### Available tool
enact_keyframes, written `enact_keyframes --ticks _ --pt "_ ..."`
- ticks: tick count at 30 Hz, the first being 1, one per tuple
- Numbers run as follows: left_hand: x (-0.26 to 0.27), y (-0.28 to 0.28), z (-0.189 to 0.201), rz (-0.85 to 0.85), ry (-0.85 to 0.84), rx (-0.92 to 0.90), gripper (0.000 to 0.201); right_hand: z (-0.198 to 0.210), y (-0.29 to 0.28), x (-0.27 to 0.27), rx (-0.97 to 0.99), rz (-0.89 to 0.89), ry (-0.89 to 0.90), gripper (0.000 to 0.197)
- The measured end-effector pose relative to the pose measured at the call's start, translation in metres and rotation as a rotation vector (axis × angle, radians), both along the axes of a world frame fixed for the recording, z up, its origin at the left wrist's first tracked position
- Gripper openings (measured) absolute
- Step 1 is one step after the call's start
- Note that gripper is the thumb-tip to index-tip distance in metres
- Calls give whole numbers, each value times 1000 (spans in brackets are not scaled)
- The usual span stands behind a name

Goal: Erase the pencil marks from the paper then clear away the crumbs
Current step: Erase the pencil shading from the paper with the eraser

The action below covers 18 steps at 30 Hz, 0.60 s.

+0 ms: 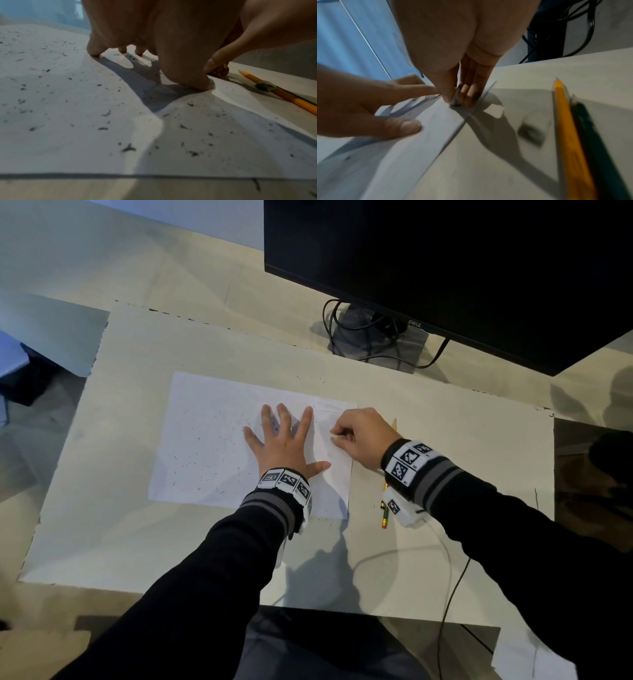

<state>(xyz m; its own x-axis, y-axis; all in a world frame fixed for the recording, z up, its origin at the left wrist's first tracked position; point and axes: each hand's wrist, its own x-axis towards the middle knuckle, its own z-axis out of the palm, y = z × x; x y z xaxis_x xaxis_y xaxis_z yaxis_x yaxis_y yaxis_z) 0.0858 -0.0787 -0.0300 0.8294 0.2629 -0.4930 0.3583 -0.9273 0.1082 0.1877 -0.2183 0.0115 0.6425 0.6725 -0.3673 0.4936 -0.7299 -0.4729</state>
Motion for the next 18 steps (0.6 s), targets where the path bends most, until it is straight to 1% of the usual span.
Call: enact_keyframes --ticks 2,5,8,10,12,15,18 --pt "1 0 1 -7 1 2 108 2 9 10 -34 11 -57 6" --pt "1 1 3 -15 17 4 107 -3 14 14 -4 -44 -98 5" --pt "1 1 4 -19 20 -1 106 0 -2 0 -21 16 -13 4" --pt "1 1 4 -17 24 -8 106 6 -6 1 -64 66 50 6" --pt "3 1 5 -19 38 -7 107 9 1 11 -96 85 14 7" --pt "6 1 7 -29 61 4 107 3 11 18 -20 51 -60 3" --pt "7 2 9 -36 73 6 108 0 -4 9 -1 45 7 1"
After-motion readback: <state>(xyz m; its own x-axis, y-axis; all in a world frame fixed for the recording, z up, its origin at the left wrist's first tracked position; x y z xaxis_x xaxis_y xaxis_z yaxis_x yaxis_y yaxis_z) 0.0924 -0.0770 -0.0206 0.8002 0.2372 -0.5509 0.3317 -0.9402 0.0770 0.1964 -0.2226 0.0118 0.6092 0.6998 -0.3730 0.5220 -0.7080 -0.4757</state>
